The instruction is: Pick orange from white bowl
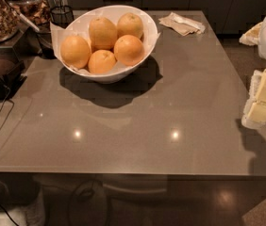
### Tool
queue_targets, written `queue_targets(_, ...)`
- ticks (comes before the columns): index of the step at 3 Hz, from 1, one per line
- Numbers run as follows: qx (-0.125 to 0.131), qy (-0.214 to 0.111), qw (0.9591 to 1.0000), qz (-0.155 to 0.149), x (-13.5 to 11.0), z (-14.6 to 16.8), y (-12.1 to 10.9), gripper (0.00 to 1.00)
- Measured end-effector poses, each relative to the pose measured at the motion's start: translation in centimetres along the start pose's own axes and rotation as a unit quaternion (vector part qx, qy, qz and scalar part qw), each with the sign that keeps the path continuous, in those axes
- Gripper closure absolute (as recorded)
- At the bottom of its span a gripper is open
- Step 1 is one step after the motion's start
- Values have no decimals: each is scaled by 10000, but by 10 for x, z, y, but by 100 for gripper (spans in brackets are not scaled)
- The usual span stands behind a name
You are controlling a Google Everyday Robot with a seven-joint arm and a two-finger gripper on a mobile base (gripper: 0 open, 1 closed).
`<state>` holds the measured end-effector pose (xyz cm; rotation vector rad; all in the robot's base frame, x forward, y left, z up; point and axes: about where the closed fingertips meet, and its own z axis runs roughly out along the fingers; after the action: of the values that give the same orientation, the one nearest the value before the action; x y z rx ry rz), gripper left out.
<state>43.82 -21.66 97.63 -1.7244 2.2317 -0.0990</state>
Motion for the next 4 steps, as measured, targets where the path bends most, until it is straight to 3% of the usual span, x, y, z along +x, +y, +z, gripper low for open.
queue_targets(1,44,23,10000,3,-3,-1,-2,0)
queue_targets(3,-173,6,9991,394,-43,13,-38,0)
queue_targets(4,-395,-149,9989,212,-62,21,-47,0)
